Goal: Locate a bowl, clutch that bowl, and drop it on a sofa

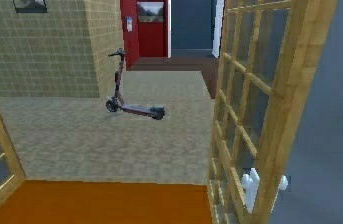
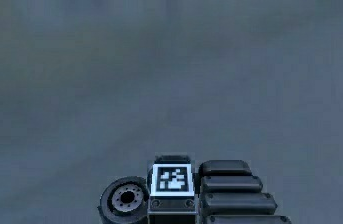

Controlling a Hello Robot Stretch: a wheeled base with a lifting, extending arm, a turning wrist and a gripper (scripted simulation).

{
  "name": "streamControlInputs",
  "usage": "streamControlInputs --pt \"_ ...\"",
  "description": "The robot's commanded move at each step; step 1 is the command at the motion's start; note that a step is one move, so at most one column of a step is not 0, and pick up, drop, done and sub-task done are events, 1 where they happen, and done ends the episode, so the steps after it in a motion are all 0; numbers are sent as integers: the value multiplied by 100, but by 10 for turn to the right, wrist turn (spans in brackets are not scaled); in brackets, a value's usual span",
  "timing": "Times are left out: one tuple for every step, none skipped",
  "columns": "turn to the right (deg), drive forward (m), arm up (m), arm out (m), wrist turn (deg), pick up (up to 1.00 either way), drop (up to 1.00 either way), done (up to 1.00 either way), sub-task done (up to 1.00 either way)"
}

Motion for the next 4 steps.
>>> streamControlInputs --pt "0 45 0 0 0 0 0 0 0" --pt "-300 0 0 0 0 0 0 0 0" --pt "0 50 0 0 0 0 0 0 0" --pt "450 0 0 0 0 0 0 0 0"
